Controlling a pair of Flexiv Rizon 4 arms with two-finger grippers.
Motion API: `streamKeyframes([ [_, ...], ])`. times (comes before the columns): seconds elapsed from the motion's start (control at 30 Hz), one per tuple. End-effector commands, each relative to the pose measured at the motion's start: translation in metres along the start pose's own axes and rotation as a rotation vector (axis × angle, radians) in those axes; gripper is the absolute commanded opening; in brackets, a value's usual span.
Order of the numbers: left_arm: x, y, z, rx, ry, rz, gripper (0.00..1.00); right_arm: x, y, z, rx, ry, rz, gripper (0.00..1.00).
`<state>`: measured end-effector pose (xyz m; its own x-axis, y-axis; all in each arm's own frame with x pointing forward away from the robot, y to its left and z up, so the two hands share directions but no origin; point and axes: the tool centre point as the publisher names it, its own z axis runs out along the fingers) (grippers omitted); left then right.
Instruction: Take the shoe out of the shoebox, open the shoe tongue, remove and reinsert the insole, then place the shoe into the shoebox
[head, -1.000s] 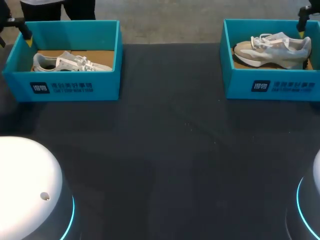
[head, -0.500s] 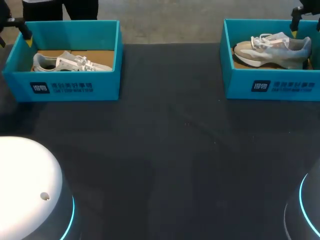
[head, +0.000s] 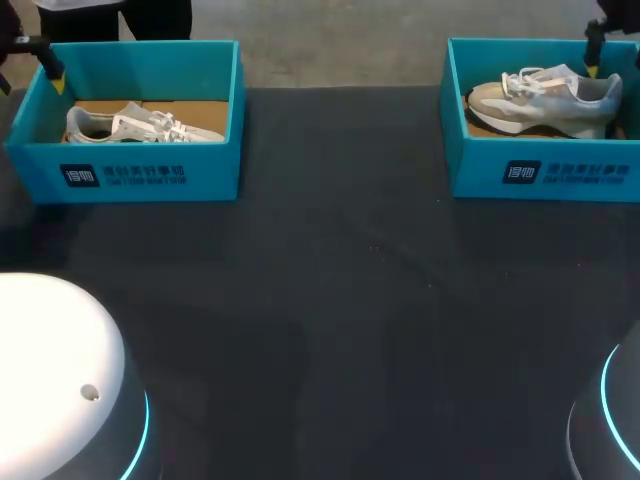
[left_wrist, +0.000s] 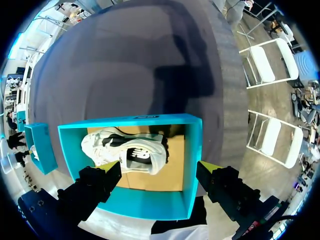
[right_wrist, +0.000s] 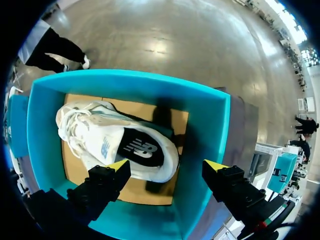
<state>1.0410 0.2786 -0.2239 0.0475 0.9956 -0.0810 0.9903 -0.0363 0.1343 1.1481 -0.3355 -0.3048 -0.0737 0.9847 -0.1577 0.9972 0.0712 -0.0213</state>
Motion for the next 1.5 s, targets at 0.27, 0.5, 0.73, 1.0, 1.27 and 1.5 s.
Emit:
streamKeyframes([
  [0.27,0.0,-0.001,0.0,-0.003,0.003,0.0,1.0,0.002,-0.001,0.01,0.074,-0.009,0.028,0.87],
  [0.5,0.0,-0.001,0.0,-0.003,0.003,0.0,1.0,0.0,-0.006,0.017,0.064,0.0,0.056,0.73],
  [0.73,0.0,-0.001,0.0,-0.003,0.003,0.0,1.0,0.0,-0.006,0.019,0.058,-0.012,0.069,0.62],
  [1.0,0.0,-0.001,0.0,-0.003,0.003,0.0,1.0,0.0,-0.003,0.026,0.048,-0.016,0.074,0.48],
  [1.27,0.0,-0.001,0.0,-0.003,0.003,0.0,1.0,0.002,-0.004,0.035,0.047,-0.023,0.088,0.47],
  [1.5,0.0,-0.001,0.0,-0.003,0.003,0.0,1.0,0.002,-0.004,0.039,0.045,-0.029,0.095,0.47],
])
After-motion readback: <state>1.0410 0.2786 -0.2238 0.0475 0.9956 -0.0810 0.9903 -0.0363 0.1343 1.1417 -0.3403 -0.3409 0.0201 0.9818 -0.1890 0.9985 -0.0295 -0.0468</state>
